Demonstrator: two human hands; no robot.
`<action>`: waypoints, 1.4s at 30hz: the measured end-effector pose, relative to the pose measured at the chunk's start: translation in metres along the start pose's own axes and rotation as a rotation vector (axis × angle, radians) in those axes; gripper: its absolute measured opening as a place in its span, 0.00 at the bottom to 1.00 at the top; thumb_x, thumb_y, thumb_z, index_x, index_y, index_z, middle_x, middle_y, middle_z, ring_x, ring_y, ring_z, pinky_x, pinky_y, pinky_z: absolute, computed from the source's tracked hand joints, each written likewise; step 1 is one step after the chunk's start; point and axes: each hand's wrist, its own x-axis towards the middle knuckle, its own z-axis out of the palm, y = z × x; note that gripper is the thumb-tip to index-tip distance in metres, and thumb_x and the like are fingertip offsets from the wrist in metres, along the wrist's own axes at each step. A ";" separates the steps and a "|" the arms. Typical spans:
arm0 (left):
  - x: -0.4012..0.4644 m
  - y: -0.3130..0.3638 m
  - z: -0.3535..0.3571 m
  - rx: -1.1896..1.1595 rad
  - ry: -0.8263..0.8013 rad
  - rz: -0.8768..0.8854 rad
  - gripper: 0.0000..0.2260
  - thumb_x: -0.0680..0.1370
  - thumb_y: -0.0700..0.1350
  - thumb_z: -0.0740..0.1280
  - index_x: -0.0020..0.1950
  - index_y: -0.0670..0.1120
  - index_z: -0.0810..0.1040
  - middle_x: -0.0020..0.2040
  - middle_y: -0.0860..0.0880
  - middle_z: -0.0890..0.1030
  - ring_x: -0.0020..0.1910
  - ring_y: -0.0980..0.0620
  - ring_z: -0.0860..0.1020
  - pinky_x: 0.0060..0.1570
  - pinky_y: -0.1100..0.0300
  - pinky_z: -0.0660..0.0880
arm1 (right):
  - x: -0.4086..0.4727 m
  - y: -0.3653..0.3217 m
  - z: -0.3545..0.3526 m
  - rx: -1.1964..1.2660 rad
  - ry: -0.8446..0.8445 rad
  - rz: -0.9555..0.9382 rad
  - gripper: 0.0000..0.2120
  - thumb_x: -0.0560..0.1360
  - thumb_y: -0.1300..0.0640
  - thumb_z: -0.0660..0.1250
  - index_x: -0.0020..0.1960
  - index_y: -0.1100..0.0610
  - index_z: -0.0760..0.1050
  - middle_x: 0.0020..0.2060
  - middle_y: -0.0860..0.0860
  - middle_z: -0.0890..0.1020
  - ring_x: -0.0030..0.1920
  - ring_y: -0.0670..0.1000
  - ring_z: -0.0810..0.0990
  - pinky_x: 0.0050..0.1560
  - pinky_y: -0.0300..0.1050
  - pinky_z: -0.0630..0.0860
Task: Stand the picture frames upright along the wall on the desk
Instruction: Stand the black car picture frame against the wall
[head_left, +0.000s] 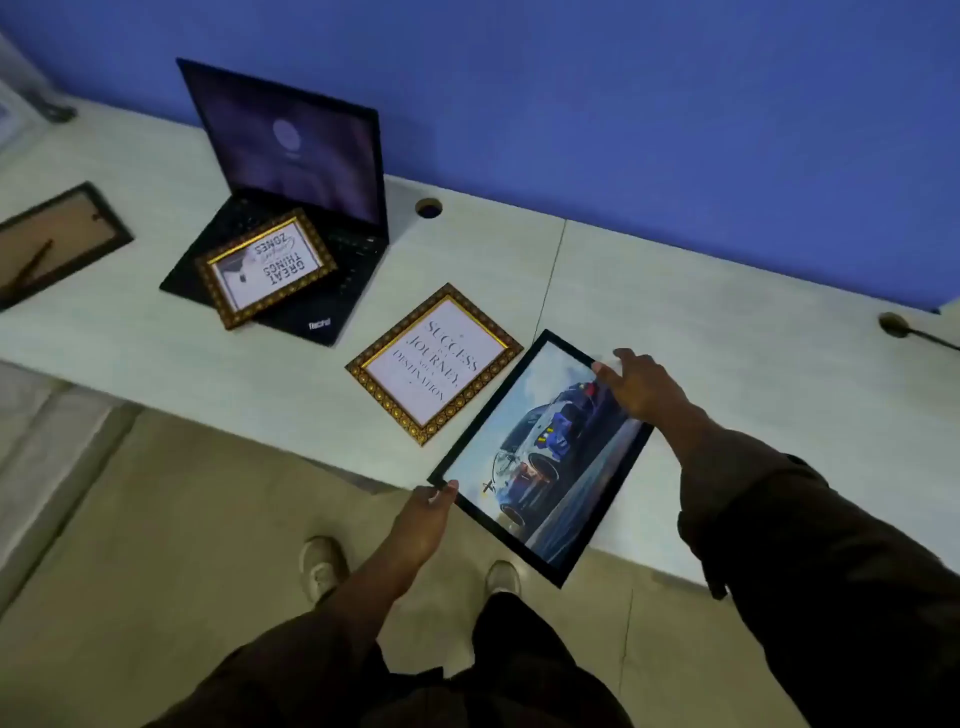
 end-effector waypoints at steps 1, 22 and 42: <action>-0.003 -0.002 0.005 -0.050 0.014 -0.015 0.43 0.66 0.74 0.64 0.68 0.42 0.72 0.65 0.37 0.77 0.63 0.39 0.77 0.67 0.43 0.73 | 0.002 0.001 0.001 -0.013 -0.014 0.001 0.36 0.76 0.29 0.54 0.75 0.52 0.65 0.66 0.63 0.75 0.65 0.65 0.76 0.65 0.61 0.73; -0.069 0.038 -0.055 -0.662 0.169 0.136 0.23 0.78 0.27 0.63 0.68 0.47 0.69 0.44 0.39 0.80 0.39 0.44 0.81 0.35 0.55 0.81 | -0.007 -0.073 -0.014 -0.008 -0.084 -0.104 0.27 0.85 0.45 0.51 0.57 0.67 0.76 0.60 0.68 0.79 0.61 0.66 0.77 0.61 0.53 0.69; -0.068 0.082 -0.484 -0.675 0.523 0.457 0.10 0.81 0.32 0.61 0.49 0.40 0.81 0.49 0.40 0.84 0.45 0.47 0.83 0.46 0.59 0.80 | -0.085 -0.479 0.018 0.190 0.120 -0.499 0.21 0.84 0.49 0.56 0.59 0.63 0.80 0.57 0.66 0.82 0.59 0.67 0.79 0.60 0.55 0.75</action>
